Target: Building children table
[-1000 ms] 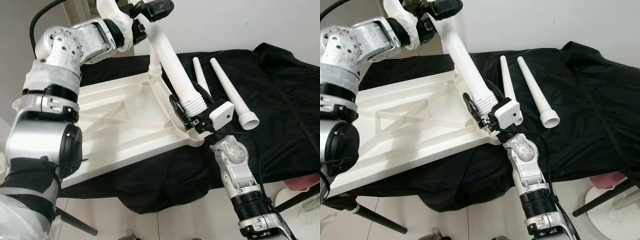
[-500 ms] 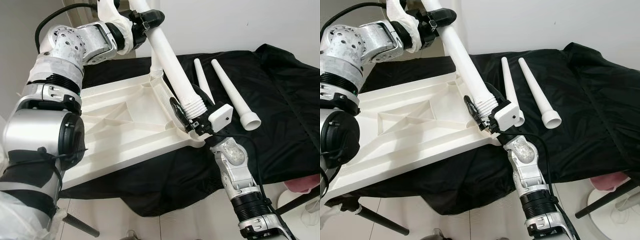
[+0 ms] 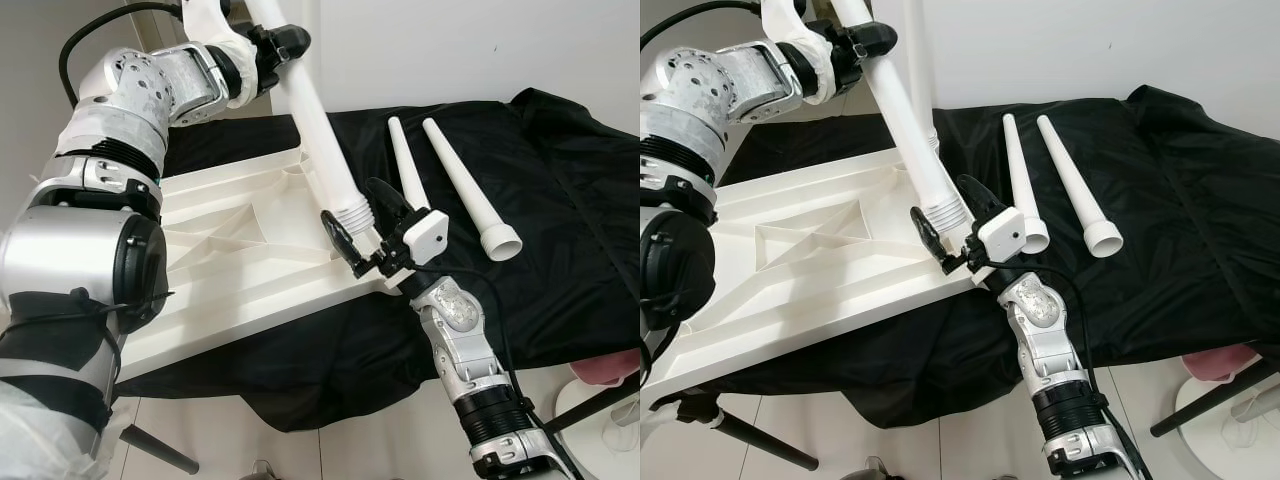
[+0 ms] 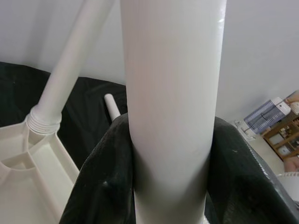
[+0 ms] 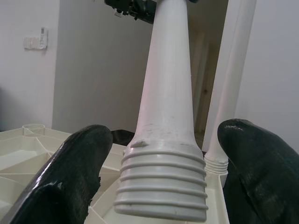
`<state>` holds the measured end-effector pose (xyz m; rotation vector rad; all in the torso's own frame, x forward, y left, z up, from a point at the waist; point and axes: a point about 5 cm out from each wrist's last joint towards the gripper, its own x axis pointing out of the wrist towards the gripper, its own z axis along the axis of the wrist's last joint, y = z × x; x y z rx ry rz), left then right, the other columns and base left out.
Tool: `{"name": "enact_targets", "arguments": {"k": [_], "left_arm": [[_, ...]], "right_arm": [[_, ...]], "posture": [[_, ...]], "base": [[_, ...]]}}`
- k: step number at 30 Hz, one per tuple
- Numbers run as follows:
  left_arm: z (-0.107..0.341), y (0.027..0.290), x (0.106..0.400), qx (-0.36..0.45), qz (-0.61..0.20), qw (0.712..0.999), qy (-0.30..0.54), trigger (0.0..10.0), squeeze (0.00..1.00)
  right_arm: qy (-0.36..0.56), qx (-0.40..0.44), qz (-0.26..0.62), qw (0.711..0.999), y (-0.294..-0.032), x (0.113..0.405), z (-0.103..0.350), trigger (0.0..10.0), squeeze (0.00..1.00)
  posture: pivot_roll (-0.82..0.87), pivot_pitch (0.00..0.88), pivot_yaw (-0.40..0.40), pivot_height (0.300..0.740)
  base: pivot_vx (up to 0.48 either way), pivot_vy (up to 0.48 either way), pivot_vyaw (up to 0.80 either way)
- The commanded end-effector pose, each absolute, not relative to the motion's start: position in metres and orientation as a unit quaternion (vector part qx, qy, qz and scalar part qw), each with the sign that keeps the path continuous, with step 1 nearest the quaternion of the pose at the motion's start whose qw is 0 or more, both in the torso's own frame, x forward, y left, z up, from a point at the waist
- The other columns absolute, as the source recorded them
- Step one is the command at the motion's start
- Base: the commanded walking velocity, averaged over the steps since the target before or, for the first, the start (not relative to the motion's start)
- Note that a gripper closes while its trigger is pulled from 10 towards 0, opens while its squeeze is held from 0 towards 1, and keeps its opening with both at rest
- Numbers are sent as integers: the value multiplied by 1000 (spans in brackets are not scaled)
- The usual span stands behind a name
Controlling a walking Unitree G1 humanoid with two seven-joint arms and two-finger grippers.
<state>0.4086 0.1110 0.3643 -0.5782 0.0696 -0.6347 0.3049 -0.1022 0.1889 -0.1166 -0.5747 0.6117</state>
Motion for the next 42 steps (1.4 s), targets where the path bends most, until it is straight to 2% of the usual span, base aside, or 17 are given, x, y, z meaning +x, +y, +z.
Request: {"name": "enact_targets", "arguments": {"k": [1,3,4,6,7,9,10,14,21,23,31,42], "left_arm": [[379,106,397,-256,-457,851,-32,10000,0],[379,106,397,-256,-457,851,-32,10000,0],[378,110,401,-233,-433,870,-43,10000,0],[378,110,401,-233,-433,870,-43,10000,0],[378,114,402,-222,-417,879,-61,10000,0],[378,114,402,-222,-417,879,-61,10000,0],[377,116,404,-210,-402,888,-78,10000,0],[377,116,404,-199,-390,893,-103,10000,0],[373,107,402,-177,-379,897,-141,10000,0],[371,101,400,-142,-368,904,-166,10000,0],[372,88,390,-123,-359,897,-228,10000,0],[362,65,372,-127,-352,891,-257,10000,0]], "right_arm": [[-263,-50,293,918,-103,305,183,10000,0],[-263,-50,293,918,-103,305,183,10000,0],[-252,-35,277,927,-106,307,181,10000,0],[-252,-35,277,927,-106,307,181,10000,0],[-233,-22,252,939,-109,311,180,10000,0],[-233,-22,252,939,-109,311,180,10000,0],[-213,-11,232,949,-109,315,180,10000,0],[-187,-1,210,960,-108,321,181,10000,0],[-181,-3,201,963,-104,323,187,10000,0],[-185,-13,198,963,-103,324,190,10000,0],[-183,-39,190,964,-99,327,197,10000,0],[-188,-65,156,968,-101,337,208,10000,0]], "posture": [[-64,0,94,740],[-64,0,94,740],[-67,0,97,740],[-67,0,97,740],[-68,0,96,740],[-68,0,96,740],[-72,0,91,740],[-74,0,87,740],[-75,0,78,740],[-75,0,75,740],[-69,0,63,740],[-72,0,57,740]], "base": [[0,0,0],[0,0,0],[0,0,0],[0,0,0],[0,0,0],[0,0,0],[0,0,0],[0,0,0],[0,0,0],[0,0,0],[0,0,0],[0,0,0]]}}
